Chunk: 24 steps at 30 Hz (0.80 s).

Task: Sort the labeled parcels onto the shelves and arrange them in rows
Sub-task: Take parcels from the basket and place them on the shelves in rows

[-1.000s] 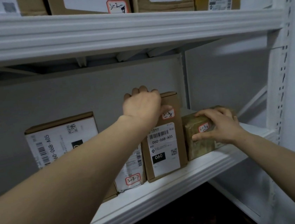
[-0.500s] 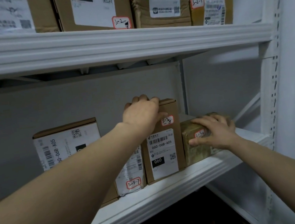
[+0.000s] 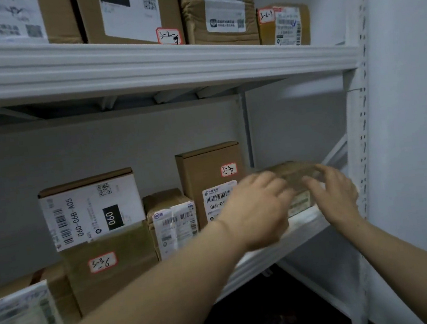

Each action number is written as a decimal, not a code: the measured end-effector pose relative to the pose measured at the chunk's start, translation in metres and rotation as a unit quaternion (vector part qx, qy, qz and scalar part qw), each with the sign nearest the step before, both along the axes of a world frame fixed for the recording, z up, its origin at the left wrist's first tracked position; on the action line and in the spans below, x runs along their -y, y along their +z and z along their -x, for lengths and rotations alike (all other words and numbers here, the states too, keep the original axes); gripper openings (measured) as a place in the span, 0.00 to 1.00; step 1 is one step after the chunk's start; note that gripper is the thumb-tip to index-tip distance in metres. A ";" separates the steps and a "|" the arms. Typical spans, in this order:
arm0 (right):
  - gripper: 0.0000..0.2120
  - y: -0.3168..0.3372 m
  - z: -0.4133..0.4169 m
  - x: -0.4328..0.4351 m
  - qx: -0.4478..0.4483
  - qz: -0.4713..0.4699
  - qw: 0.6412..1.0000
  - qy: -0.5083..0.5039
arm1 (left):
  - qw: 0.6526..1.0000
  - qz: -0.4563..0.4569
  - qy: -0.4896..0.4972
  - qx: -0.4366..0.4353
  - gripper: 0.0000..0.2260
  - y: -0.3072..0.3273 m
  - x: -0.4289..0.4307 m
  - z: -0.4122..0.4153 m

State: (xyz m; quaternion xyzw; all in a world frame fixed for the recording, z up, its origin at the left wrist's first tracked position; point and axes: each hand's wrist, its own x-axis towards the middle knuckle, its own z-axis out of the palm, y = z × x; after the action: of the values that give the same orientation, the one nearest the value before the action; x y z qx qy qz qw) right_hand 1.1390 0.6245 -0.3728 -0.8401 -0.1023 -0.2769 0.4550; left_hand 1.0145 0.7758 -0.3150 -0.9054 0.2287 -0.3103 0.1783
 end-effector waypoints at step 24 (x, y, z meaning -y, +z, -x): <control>0.14 0.159 0.102 0.041 -0.152 0.029 0.987 0.040 | 0.977 0.058 0.027 -0.203 0.17 0.109 0.040 0.028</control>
State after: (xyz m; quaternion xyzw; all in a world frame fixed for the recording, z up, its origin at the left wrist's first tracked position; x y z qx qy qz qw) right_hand 1.0372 0.5836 -0.2134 -0.8804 -0.0736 -0.1238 0.4518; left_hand 0.9862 0.7360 -0.2061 -0.9641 0.2173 -0.1282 0.0832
